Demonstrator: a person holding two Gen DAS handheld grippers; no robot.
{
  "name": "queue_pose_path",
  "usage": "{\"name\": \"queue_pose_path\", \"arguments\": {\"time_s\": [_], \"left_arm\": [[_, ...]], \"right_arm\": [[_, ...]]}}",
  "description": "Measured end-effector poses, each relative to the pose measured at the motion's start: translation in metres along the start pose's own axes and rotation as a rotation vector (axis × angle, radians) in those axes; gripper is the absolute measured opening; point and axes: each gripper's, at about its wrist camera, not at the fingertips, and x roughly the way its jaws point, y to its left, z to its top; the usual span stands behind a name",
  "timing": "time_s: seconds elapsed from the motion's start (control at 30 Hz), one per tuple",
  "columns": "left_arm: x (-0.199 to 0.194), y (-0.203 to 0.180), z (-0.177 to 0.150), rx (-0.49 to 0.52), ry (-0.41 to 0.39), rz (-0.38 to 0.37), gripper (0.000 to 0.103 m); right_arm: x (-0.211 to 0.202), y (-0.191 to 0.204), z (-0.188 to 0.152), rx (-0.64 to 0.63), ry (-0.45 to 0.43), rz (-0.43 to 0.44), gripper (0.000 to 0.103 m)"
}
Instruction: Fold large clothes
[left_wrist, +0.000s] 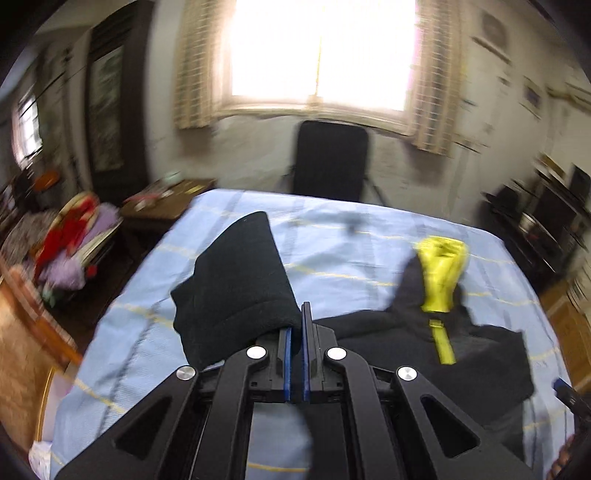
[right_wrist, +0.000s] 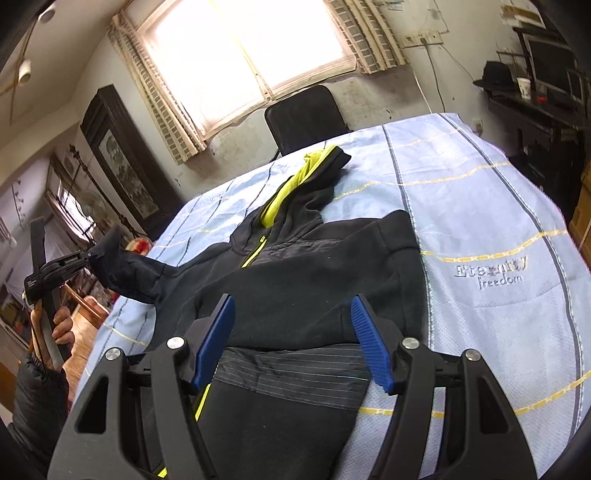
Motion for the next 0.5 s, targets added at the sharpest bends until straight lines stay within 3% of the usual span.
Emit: {"name": "queue_pose_path", "arguments": {"time_s": [0.13,0.23,0.37,0.47,0.5], "left_arm": [[-0.002,-0.080,-0.007,0.129,0.006,-0.097,0.004],[0.009,-0.153,-0.031,0.250,0.051,-0.187,0.004],[0.048,-0.213,-0.079,0.363,0.153,-0.208,0.005],[0.075,-0.226,-0.111,0.400,0.244,-0.205,0.012],[0.077,-0.227,-0.118,0.407,0.255,-0.198,0.024]], "right_arm": [[-0.010,-0.013,0.004,0.042,-0.029,0.021,0.064],[-0.018,-0.022,0.006,0.071,-0.051,0.025,0.064],[-0.024,-0.035,0.009,0.114,-0.066,0.028,0.064],[-0.024,-0.044,0.009,0.135,-0.064,0.017,0.064],[-0.023,-0.046,0.009,0.139,-0.060,0.007,0.064]]}}
